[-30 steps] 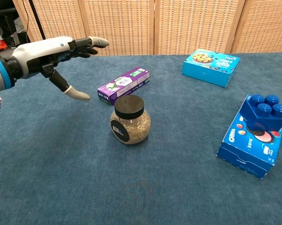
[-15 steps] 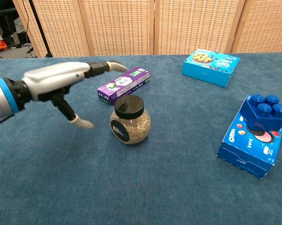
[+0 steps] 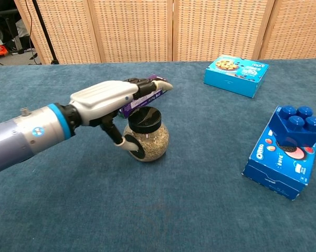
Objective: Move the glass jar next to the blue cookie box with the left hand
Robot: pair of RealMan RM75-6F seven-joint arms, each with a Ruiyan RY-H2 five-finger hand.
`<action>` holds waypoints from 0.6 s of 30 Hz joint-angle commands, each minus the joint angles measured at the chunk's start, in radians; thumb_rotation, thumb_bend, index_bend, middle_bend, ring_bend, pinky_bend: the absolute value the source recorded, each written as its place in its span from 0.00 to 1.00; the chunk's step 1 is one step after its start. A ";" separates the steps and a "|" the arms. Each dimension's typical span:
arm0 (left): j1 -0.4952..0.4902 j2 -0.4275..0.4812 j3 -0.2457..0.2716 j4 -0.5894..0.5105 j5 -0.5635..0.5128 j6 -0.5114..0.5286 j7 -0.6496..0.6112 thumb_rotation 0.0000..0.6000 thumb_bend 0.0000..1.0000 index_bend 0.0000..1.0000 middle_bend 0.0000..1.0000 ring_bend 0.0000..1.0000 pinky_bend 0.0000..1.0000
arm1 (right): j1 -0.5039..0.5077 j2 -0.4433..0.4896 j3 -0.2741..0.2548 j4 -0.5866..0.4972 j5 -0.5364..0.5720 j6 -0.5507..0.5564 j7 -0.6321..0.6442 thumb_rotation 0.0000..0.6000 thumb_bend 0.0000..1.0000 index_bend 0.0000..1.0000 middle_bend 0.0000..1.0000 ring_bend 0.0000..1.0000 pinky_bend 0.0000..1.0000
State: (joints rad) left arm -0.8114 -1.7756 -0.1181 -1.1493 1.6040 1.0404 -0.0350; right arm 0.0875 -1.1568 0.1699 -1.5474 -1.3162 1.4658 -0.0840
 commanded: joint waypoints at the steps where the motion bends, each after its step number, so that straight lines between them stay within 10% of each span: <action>1: -0.038 -0.050 -0.038 0.061 -0.032 -0.023 0.032 1.00 0.00 0.00 0.00 0.00 0.00 | 0.001 0.001 0.004 0.003 0.007 -0.005 0.005 1.00 0.00 0.00 0.00 0.00 0.00; 18: -0.218 -0.205 -0.106 0.356 -0.082 -0.134 0.083 1.00 0.00 0.00 0.00 0.00 0.00 | 0.003 0.012 0.022 0.018 0.041 -0.023 0.045 1.00 0.00 0.00 0.00 0.00 0.00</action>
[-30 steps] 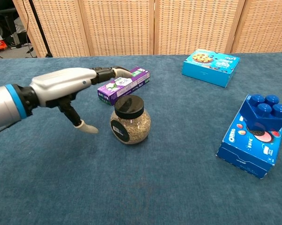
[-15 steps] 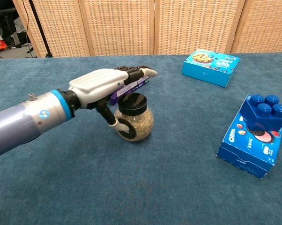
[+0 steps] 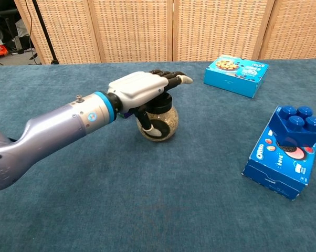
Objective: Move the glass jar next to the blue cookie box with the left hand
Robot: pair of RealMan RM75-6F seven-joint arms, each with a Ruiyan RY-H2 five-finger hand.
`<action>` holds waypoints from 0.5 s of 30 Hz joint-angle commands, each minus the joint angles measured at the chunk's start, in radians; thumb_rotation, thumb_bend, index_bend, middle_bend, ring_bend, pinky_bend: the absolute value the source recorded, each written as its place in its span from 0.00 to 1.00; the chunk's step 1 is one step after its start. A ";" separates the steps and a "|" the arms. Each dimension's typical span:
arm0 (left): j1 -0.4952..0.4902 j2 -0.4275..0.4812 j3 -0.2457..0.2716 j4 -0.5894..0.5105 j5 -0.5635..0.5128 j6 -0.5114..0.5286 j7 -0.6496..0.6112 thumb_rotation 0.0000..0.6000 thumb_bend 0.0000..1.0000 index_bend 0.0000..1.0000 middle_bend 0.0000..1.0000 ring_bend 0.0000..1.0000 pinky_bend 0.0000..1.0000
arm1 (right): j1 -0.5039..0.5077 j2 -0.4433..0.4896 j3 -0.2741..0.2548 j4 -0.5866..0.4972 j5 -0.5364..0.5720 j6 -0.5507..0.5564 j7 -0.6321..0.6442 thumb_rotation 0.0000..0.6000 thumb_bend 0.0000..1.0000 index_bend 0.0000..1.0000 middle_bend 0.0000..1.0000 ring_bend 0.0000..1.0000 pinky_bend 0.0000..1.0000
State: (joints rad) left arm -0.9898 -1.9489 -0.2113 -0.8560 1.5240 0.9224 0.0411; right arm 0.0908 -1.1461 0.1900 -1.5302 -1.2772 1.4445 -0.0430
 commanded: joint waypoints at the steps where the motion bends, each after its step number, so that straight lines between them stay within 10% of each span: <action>1: -0.047 -0.037 -0.013 0.078 -0.001 -0.019 0.007 1.00 0.00 0.00 0.00 0.00 0.00 | 0.000 0.002 0.002 0.001 0.003 -0.002 0.005 1.00 0.00 0.00 0.00 0.00 0.00; 15: -0.038 0.067 0.055 0.044 0.021 0.001 -0.045 1.00 0.00 0.00 0.00 0.00 0.00 | 0.001 0.010 0.011 0.014 0.022 -0.015 0.033 1.00 0.00 0.00 0.00 0.00 0.00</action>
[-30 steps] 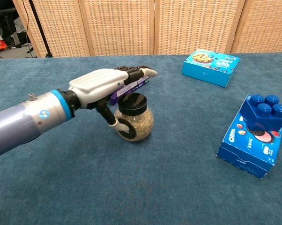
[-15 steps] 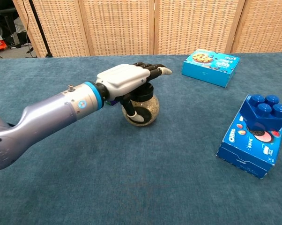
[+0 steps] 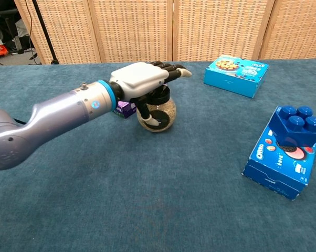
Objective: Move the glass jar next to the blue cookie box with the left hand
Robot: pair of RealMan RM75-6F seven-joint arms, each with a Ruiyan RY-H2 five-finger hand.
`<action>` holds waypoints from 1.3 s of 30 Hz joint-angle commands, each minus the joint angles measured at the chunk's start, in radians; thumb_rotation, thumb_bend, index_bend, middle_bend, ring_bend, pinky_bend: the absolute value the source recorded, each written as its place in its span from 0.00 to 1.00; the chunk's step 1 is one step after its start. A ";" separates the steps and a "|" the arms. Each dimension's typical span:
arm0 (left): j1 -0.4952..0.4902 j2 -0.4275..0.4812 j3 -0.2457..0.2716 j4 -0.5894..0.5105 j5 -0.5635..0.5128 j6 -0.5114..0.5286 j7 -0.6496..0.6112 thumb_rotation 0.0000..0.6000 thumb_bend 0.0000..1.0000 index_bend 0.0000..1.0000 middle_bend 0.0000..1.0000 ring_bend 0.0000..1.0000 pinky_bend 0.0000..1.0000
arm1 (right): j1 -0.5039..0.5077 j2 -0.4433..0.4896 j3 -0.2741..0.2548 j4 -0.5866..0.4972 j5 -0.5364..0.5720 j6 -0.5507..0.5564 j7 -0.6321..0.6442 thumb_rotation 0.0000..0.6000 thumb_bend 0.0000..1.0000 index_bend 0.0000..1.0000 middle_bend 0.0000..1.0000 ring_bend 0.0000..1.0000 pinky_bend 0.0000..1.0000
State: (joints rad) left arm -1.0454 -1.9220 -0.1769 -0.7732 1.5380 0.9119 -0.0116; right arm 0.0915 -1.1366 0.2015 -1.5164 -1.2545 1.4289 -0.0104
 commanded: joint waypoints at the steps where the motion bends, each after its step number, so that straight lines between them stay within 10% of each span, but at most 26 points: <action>1: 0.025 0.059 0.026 -0.056 0.008 0.018 0.014 1.00 0.00 0.00 0.00 0.00 0.00 | 0.000 0.000 -0.001 -0.001 -0.001 0.001 0.000 1.00 0.00 0.00 0.00 0.00 0.00; 12: 0.053 0.147 0.064 -0.128 0.013 0.024 0.000 1.00 0.00 0.00 0.00 0.00 0.00 | 0.000 0.000 -0.001 -0.005 0.000 0.003 -0.006 1.00 0.00 0.00 0.00 0.00 0.00; 39: -0.096 -0.121 -0.005 0.232 -0.054 -0.048 -0.040 1.00 0.00 0.00 0.00 0.00 0.00 | 0.006 0.000 0.006 0.009 0.018 -0.014 0.006 1.00 0.00 0.00 0.00 0.00 0.00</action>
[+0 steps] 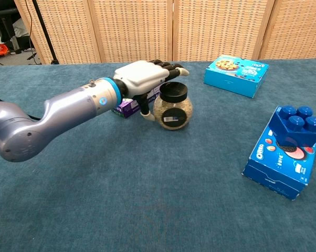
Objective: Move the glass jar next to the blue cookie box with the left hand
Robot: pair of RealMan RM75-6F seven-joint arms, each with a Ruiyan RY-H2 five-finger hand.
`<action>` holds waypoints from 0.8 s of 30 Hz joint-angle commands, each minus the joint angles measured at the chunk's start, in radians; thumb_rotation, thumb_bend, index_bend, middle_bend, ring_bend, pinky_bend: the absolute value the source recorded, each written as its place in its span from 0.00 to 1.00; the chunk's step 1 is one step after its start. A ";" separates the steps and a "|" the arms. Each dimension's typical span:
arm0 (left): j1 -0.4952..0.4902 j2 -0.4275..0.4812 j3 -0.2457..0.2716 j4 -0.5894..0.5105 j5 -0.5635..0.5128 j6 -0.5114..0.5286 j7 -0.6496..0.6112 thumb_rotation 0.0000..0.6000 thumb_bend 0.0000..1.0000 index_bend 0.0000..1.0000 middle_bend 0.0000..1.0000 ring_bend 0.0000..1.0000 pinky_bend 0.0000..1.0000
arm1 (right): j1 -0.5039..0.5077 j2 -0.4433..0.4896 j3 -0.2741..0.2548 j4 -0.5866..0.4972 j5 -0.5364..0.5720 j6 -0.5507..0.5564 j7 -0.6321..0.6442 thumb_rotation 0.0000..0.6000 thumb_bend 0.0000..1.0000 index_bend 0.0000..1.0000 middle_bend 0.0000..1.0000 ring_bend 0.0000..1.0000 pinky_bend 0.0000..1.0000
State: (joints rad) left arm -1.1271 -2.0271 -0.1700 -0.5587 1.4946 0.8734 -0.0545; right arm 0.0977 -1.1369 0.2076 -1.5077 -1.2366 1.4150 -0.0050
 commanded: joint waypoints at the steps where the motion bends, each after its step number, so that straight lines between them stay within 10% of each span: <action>1: -0.021 -0.024 -0.016 0.027 -0.016 -0.014 0.005 1.00 0.00 0.00 0.00 0.00 0.00 | 0.000 0.000 0.000 0.000 0.000 0.000 0.001 1.00 0.00 0.00 0.00 0.00 0.00; 24: -0.222 -0.190 -0.098 0.250 -0.089 -0.096 -0.026 1.00 0.00 0.00 0.00 0.00 0.00 | -0.002 0.009 0.012 0.006 0.023 -0.009 0.025 1.00 0.00 0.00 0.00 0.00 0.00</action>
State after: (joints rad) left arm -1.3465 -2.2165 -0.2685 -0.3073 1.4038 0.7636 -0.0751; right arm 0.0973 -1.1290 0.2192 -1.5000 -1.2126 1.4038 0.0182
